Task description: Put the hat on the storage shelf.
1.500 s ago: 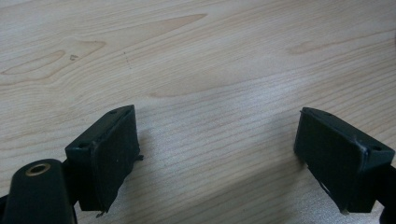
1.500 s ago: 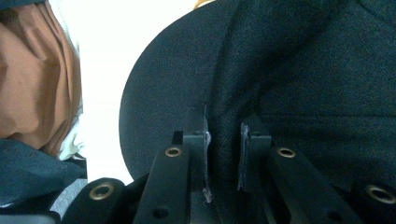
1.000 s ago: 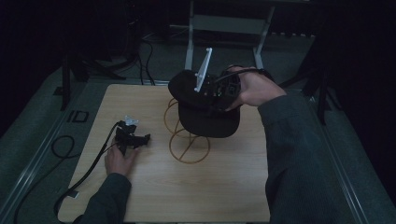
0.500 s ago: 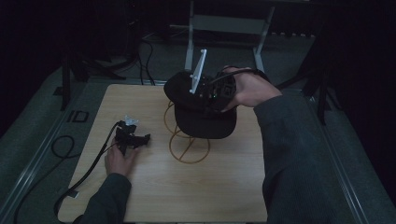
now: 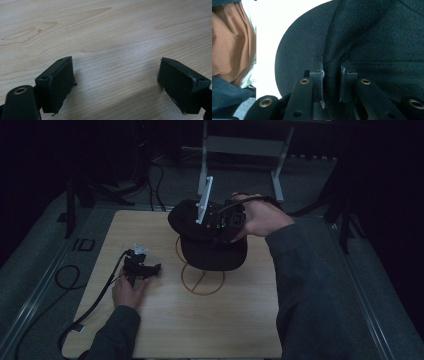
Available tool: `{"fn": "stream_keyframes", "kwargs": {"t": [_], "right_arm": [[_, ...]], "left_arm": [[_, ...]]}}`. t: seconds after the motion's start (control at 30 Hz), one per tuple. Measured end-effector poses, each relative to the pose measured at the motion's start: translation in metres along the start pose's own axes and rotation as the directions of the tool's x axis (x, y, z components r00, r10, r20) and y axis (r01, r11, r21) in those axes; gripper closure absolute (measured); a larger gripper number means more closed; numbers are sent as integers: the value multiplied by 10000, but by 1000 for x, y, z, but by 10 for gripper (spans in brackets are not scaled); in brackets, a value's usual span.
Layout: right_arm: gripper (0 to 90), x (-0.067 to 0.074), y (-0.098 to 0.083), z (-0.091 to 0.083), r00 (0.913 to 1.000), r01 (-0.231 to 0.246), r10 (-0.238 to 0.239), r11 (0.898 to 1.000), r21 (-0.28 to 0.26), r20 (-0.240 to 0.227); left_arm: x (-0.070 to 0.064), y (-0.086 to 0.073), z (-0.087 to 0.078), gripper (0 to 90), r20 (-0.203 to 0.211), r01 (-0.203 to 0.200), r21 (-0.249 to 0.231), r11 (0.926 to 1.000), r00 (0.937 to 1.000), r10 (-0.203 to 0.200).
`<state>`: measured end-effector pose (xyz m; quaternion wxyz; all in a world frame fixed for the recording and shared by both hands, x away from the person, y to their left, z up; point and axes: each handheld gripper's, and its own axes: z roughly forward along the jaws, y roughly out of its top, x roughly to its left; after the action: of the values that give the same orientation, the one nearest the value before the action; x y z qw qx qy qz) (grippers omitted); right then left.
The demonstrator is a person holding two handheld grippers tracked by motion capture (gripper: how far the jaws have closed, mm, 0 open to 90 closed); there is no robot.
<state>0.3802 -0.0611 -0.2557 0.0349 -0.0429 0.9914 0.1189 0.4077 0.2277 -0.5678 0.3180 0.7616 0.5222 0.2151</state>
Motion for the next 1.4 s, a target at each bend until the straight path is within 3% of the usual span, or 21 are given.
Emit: {"fn": "stream_keyframes", "kwargs": {"t": [0.4,0.73,1.4], "right_arm": [[770,0,6,9,9998,90,-89,9999,62,-171],[770,-2,12,26,9994,114,-97,9987,489,-344],[747,-3,18,43,9988,174,-156,9991,375,-474]], "left_arm": [[0,0,0,134,2,-6,3,10000,10000,6],[0,0,0,134,3,12,-11,10000,10000,-12],[0,0,0,134,-1,8,-5,10000,10000,-8]]}}
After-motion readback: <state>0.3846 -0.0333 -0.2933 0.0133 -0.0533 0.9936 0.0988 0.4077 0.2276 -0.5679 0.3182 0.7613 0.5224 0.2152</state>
